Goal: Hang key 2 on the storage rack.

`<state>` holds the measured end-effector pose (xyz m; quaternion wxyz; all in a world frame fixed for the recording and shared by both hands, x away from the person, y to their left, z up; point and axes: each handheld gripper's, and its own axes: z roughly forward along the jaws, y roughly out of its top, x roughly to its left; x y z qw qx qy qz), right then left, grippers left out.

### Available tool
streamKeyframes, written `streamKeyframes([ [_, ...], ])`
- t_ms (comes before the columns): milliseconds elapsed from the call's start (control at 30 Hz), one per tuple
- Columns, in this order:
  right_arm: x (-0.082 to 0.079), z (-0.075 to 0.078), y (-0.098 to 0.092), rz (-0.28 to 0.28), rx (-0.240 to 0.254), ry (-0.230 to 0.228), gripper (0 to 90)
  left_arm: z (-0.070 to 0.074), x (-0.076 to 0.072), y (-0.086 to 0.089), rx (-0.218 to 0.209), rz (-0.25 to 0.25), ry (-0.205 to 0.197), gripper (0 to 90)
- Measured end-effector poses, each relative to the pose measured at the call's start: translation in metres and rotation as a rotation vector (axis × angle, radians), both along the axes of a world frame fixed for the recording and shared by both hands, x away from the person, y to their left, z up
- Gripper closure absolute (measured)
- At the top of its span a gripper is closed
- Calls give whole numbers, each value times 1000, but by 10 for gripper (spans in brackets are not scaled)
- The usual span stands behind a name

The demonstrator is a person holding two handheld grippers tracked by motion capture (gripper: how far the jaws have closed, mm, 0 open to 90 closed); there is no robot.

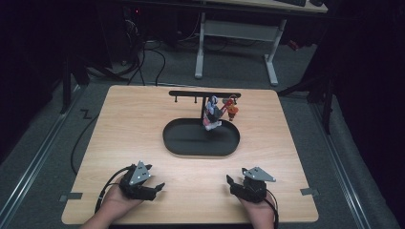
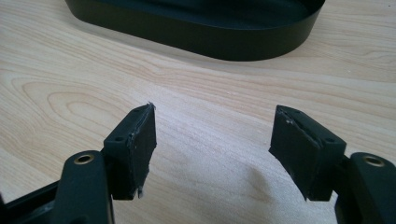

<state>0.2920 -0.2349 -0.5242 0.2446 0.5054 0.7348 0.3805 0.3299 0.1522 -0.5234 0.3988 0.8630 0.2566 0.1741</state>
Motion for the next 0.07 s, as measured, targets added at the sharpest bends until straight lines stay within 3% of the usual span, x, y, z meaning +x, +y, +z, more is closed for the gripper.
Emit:
streamKeyframes([
  [67,1,0,0,-1,3,4,312,1,1,0,-1,1,1,191],
])
